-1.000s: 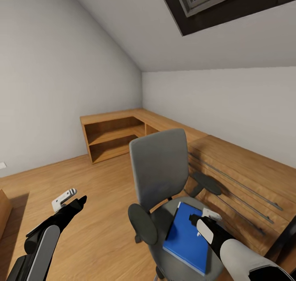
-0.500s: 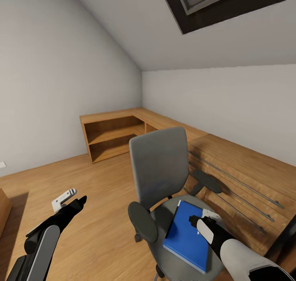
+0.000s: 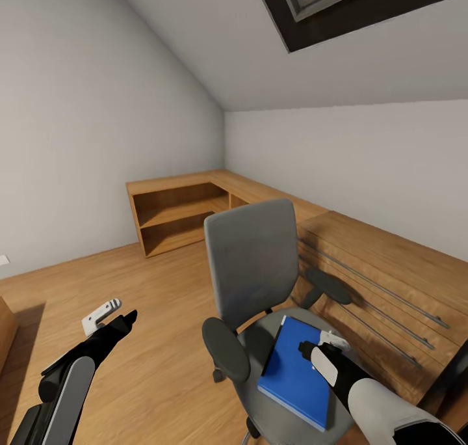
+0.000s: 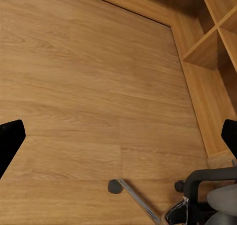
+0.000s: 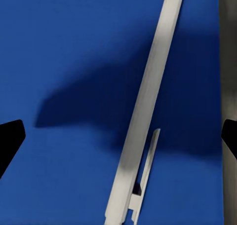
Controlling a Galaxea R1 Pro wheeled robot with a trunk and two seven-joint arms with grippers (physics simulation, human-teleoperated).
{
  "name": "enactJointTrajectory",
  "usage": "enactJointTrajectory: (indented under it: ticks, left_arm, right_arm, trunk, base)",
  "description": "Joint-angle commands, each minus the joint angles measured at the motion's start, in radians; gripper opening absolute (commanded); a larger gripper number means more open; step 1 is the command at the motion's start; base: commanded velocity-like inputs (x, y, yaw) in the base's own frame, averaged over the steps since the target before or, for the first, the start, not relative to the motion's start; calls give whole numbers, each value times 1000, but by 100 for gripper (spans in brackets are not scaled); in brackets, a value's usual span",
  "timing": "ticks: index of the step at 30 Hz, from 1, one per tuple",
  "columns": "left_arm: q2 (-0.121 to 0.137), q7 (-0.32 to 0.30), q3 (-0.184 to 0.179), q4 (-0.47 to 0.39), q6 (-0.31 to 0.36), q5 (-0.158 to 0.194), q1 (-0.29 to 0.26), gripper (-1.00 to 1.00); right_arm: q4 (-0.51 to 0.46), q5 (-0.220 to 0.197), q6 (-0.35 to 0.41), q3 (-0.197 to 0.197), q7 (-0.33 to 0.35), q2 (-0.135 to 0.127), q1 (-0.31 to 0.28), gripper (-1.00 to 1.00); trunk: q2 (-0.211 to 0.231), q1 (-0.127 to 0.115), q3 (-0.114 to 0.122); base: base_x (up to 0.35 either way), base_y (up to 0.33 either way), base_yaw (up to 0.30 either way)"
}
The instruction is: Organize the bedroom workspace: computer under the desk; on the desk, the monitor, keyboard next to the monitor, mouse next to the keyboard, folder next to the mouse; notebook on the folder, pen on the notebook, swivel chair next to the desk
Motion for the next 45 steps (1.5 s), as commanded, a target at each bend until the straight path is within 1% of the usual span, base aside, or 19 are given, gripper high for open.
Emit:
enactJointTrajectory:
  ticks: [1, 7, 8, 31, 38, 45]
  left_arm:
    - [0, 9, 0, -1, 3, 11, -1, 100]
    - [0, 9, 0, -1, 3, 11, -1, 100]
    - [0, 9, 0, -1, 3, 11, -1, 100]
    - [0, 9, 0, -1, 3, 11, -1, 100]
    - [0, 9, 0, 0, 3, 5, -1, 100]
    - [0, 9, 0, 0, 3, 3, -1, 100]
  right_arm:
    - [-3, -6, 7, 8, -7, -1, 0, 100]
    - [-3, -6, 7, 9, -7, -1, 0, 100]
    - [-3, -6, 7, 9, -8, -1, 0, -100]
    - [-4, -6, 21, 8, -7, -2, 0, -100]
    - [-4, -6, 21, 10, -7, -1, 0, -100]
    - [-4, -6, 21, 10, -7, -2, 0, -100]
  trunk:
    - [-1, 0, -1]
    - [-1, 0, -1]
    - [-1, 0, -1]
    - [-1, 0, -1]
    - [-1, 0, -1]
    - [48, -27, 21]
  base:
    - [0, 0, 0]
    - [0, 0, 0]
    - [0, 0, 0]
    - [0, 0, 0]
    - [0, 0, 0]
    - [0, 0, 0]
